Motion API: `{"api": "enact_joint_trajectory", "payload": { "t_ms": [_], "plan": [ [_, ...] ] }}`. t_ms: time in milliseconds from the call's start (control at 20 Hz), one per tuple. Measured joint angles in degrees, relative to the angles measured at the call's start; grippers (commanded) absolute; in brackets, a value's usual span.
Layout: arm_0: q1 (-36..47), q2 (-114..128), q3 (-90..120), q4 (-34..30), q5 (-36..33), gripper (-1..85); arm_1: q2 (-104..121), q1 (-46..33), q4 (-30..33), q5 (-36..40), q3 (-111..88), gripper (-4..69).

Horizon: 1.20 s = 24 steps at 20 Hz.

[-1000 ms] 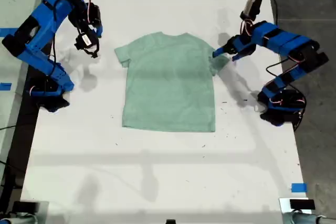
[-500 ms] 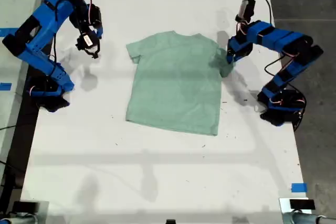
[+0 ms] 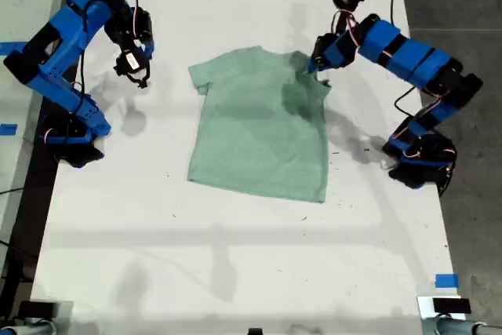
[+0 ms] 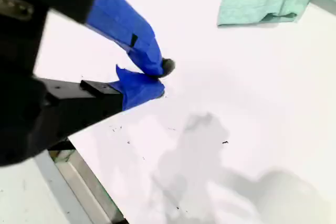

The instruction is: Fold tshirt

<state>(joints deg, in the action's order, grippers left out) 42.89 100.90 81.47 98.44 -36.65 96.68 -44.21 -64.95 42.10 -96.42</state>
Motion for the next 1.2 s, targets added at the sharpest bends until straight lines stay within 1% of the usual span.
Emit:
{"api": "enact_joint_trajectory", "payload": {
  "t_ms": [100,150,200,250,300,450,500,600,750,850,900,950,1000,1050,1100,1200],
  "plan": [
    [0.0,0.0,0.0,0.0,-0.09,0.0,-6.42,5.45,5.89,-3.69,3.78,-1.7],
    [0.0,0.0,0.0,0.0,0.09,0.0,-10.2,6.59,8.7,-5.19,5.1,-1.5],
    [0.0,0.0,0.0,0.0,0.09,0.0,-14.59,7.21,11.16,-6.33,6.15,3.3],
    [0.0,0.0,0.0,0.0,-0.09,0.0,-18.98,7.29,12.83,-7.03,6.86,14.9],
    [0.0,0.0,0.0,0.0,-0.18,0.0,-23.55,6.86,13.45,-7.38,8.7,29.9],
    [0.0,0.0,0.18,0.0,-0.09,0.0,-30.32,7.21,13.01,-7.56,13.36,27.0],
    [0.0,0.0,0.44,0.18,-0.09,0.0,-30.15,7.65,10.9,-7.56,15.21,25.7],
    [0.0,0.0,0.79,0.26,-0.18,0.0,-26.1,7.91,3.43,-7.47,17.23,23.0],
    [0.0,0.0,0.79,0.09,0.0,0.0,-11.51,7.91,-7.12,-5.36,18.11,19.8],
    [0.0,0.0,0.79,0.09,0.09,0.0,-2.29,7.12,-12.83,-4.57,17.23,19.0],
    [0.0,-0.18,0.79,0.09,0.09,0.1,1.67,6.42,-14.33,-4.48,15.03,18.4],
    [0.0,-0.79,0.79,-0.09,-0.26,10.3,5.27,5.89,-14.68,-4.48,11.78,17.5],
    [0.0,-1.93,0.7,-0.35,-0.35,22.8,8.35,5.62,-14.68,-4.48,8.53,17.0],
    [0.0,-4.04,0.35,-0.18,-0.09,30.7,11.16,5.62,-14.68,-4.75,5.19,16.6],
    [-0.35,-6.24,-2.55,-0.44,-0.97,34.3,13.54,5.8,-14.68,-5.19,2.2,16.3],
    [-1.93,-11.25,-9.93,-0.44,-3.6,35.6,17.05,5.8,-14.59,-5.98,-2.02,15.8]
  ]
}}
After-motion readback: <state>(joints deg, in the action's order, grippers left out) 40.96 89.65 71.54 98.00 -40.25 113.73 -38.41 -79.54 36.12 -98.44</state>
